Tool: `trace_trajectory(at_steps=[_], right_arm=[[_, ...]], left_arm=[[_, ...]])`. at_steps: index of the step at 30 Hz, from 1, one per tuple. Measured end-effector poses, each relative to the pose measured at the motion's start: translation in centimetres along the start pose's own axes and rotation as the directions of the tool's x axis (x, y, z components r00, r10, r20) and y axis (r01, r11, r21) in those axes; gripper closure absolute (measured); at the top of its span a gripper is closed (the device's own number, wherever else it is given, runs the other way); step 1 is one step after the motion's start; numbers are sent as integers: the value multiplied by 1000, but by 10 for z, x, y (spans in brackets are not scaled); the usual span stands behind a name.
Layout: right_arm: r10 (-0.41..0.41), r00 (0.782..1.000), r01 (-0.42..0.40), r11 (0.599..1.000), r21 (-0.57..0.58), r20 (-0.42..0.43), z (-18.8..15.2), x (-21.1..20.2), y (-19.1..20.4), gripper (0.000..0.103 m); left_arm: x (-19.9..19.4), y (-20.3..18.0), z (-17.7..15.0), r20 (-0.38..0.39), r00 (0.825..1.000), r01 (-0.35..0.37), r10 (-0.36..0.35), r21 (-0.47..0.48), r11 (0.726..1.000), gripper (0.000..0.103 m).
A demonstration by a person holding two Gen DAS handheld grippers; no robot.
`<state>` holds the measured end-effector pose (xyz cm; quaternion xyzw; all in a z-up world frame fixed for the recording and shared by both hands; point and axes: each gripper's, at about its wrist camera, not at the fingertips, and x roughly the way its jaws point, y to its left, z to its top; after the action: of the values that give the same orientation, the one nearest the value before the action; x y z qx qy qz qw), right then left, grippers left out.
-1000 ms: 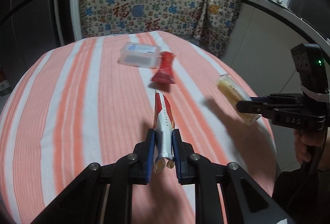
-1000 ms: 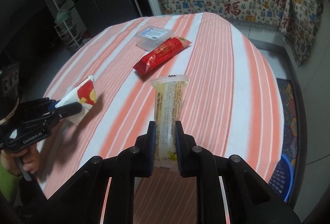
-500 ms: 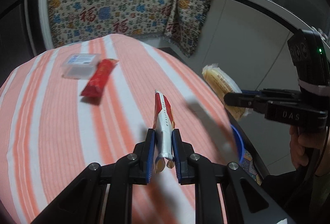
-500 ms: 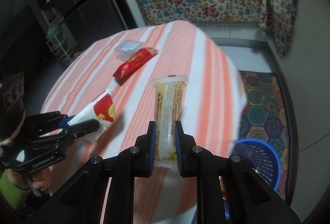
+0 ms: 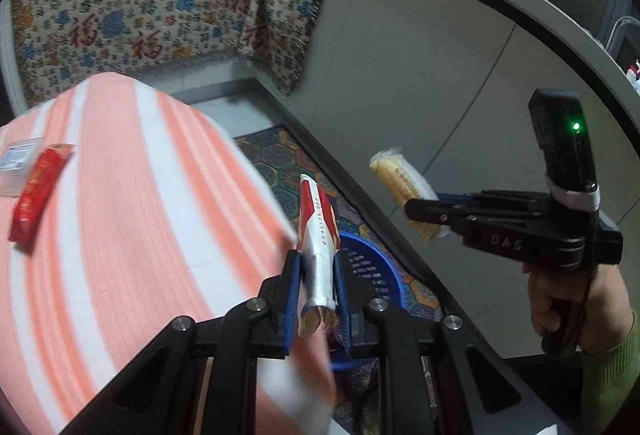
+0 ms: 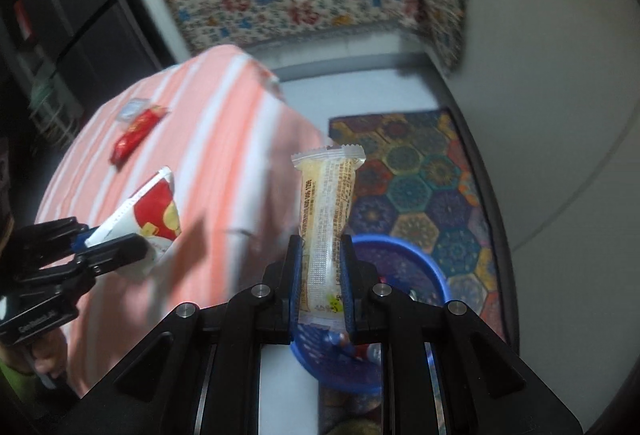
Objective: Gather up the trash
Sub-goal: 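Carry the cup and snack bar over the blue wastebasket with both grippers, then open both grippers to drop the cup and snack bar into the wastebasket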
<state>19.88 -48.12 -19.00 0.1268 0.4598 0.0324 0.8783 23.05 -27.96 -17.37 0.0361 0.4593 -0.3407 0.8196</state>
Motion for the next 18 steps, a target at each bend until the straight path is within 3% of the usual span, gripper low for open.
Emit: trace_trajectory(at_steps=[9,14,17,18], right_arm=[[-16,999,18,999,48,-49,-12,9,-35,87],[-21,998,24,998,63,-53,-18,7,-47,86],[-26,998,29,997,68,-50,-19,6,-50,86],[-28,998,31,997,67,-48,-19,6,-52,83]], left_arm=[[59,-36,10,-77,997,26,-22,45,999,86],[77,-44,12,-60,998,16,-11,70,997,85],[87,-45,12,-67,998,13,-8,72,997,74],[90,-45,13,-69,998,9,-4,67,998,60]])
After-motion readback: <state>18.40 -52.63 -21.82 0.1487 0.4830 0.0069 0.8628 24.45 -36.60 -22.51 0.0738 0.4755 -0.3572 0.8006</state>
